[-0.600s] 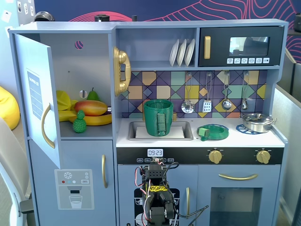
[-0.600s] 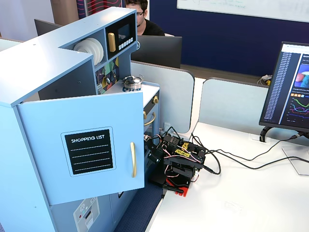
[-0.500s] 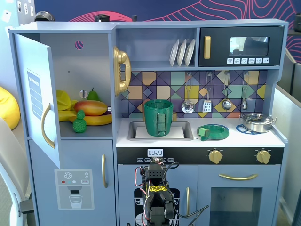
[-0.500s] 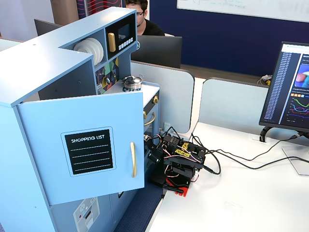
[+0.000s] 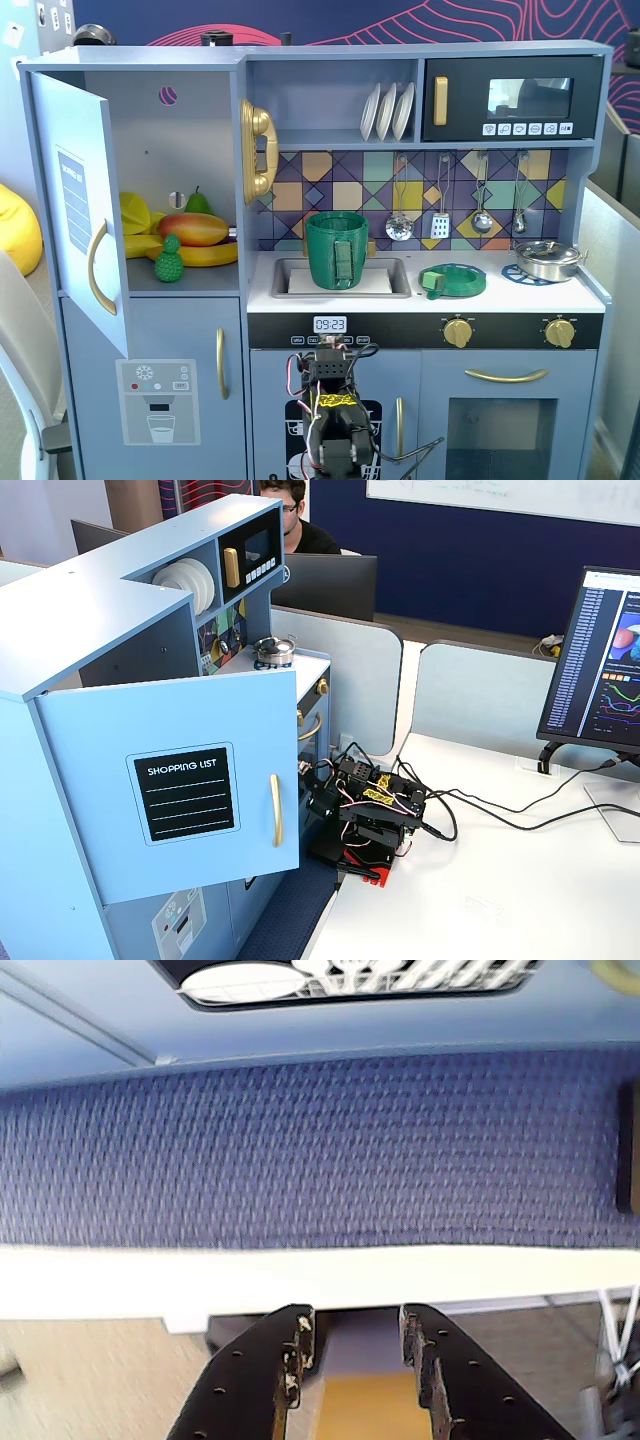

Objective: Pick up the green pineapple from the left cabinet and place it in the green recipient

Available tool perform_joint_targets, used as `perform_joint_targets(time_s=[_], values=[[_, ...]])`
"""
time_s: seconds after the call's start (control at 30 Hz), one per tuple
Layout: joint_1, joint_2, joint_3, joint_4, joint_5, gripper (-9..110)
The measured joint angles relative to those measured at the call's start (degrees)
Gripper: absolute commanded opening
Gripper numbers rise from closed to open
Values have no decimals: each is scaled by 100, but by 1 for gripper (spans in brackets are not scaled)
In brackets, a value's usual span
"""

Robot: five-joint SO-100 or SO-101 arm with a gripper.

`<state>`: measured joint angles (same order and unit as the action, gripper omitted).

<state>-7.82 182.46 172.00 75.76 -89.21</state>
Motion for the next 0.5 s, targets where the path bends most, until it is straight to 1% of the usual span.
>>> perform_joint_targets(time_s=[0.1,0.27,0.33,0.4,0.5], values=[[-1028,-70,0,-923,-132,0],[-2848,-712,-308,-3393,-738,0],[-3243,-1090,-615,-4324,-896,0],[-3524,-1459,-1011,-5010,-1081,0],[-3876,-2048,-1687,-5493,-1327,0]])
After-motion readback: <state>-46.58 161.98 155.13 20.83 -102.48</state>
